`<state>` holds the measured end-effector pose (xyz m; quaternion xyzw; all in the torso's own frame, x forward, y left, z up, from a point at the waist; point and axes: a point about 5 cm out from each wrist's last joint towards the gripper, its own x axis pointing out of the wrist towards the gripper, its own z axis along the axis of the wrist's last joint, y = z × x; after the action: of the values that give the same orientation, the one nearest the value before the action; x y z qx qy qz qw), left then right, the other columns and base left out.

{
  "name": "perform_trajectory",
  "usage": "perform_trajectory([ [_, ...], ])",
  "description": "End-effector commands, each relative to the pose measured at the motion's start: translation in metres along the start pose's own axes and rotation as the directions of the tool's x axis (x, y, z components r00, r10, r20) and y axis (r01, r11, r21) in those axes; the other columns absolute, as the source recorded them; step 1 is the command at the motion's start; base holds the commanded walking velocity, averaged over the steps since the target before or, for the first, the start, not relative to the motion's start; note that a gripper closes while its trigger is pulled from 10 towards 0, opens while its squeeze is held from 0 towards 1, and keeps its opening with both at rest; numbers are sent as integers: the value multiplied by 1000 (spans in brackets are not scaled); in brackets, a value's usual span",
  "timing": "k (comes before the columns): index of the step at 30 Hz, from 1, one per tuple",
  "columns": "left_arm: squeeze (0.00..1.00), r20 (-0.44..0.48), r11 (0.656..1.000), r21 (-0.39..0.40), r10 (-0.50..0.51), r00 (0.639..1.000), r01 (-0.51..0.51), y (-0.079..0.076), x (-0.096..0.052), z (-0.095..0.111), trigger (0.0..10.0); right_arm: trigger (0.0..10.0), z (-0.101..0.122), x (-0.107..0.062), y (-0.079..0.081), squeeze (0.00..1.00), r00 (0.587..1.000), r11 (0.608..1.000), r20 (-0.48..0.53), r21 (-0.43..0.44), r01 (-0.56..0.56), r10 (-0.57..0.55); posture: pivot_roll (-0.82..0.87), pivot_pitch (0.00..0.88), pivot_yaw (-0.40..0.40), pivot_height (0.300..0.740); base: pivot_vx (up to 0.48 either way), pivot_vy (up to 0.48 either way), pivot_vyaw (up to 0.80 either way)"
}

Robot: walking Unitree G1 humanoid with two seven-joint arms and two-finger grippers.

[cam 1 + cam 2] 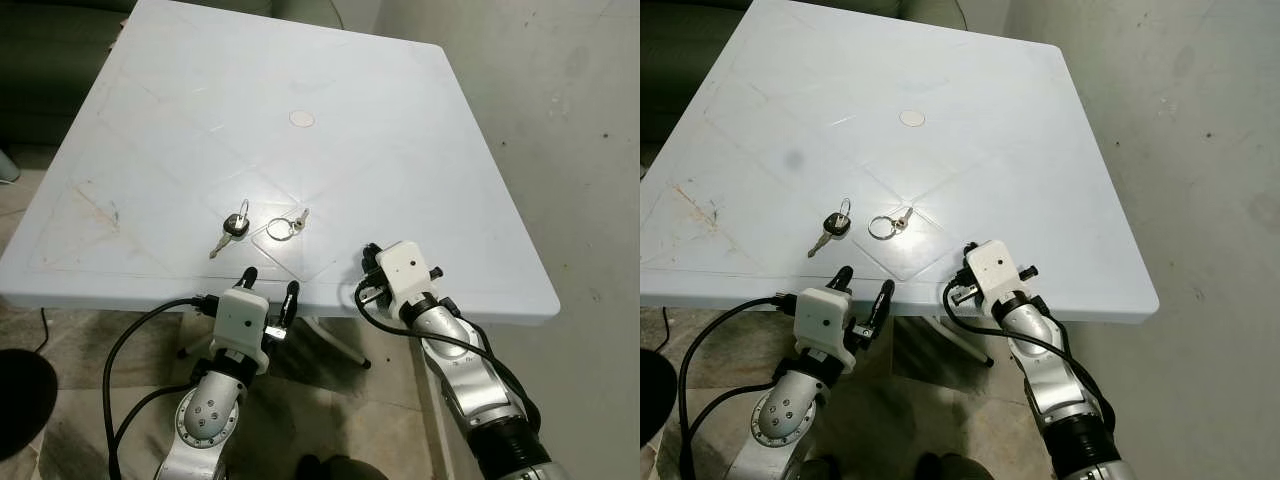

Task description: Hang keys on a hook

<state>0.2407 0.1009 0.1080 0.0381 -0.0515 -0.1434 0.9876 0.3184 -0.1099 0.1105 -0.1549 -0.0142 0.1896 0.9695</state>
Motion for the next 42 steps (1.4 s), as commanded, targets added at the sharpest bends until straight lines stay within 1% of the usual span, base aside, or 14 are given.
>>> perform_trajectory([
  [1,0,-2,1000,-21,2,1000,-2,-2,0,1,10000,0,4,3,-10,0,999,999,10,21,41,-42,-24,193,-162,740,0,0,0],
  [6,0,10,998,-35,47,999,-47,9,7,5,10000,0,23,13,-23,0,991,990,60,82,117,-122,-27,178,-148,740,0,0,0],
  [9,0,19,997,-33,66,998,-65,14,10,7,10000,0,26,14,-26,0,987,986,66,96,137,-144,-31,168,-137,740,0,0,0],
  [19,0,68,983,-49,183,981,-180,52,20,24,10000,0,30,8,-33,0,966,957,76,175,230,-246,-40,124,-96,740,0,0,0],
  [20,0,74,980,-55,197,978,-193,57,20,25,10000,745,29,6,-34,0,962,953,72,179,246,-262,-41,112,-85,740,0,0,0],
  [21,0,80,974,-54,223,972,-219,64,20,27,10000,4196,28,4,-37,0,958,946,66,187,263,-279,-43,107,-82,740,0,0,0],
  [22,0,80,974,-54,223,972,-219,64,20,27,10000,4196,28,4,-37,0,958,946,66,187,263,-279,-43,107,-82,740,0,0,0],
  [24,0,84,966,-69,254,964,-249,76,21,29,10000,4863,27,2,-44,0,950,936,59,199,291,-308,-47,88,-72,740,0,0,0],
  [25,0,85,962,-71,269,959,-264,83,22,30,10000,10000,27,1,-46,0,949,932,54,213,294,-311,-47,83,-70,740,0,0,0],
  [26,0,77,957,-76,285,955,-279,91,24,30,10000,10000,26,1,-46,0,958,930,48,256,262,-283,-49,73,-66,740,0,0,0],
  [28,0,73,956,-78,288,955,-282,93,24,29,10000,10000,25,1,-45,0,960,930,47,267,253,-275,-52,64,-62,740,0,0,0],
  [29,0,70,957,-100,280,958,-272,97,24,28,10000,10000,23,1,-47,0,955,915,38,301,270,-294,-58,48,-54,740,0,0,0],
  [39,0,73,952,-117,292,954,-283,108,28,27,10000,10000,22,-2,-49,0,955,918,75,309,250,-286,-64,36,-48,740,0,0,0],
  [42,0,44,939,-146,322,946,-312,120,31,21,10000,10000,9,-9,-40,0,975,923,91,349,160,-203,-86,26,-21,740,0,0,0],
])
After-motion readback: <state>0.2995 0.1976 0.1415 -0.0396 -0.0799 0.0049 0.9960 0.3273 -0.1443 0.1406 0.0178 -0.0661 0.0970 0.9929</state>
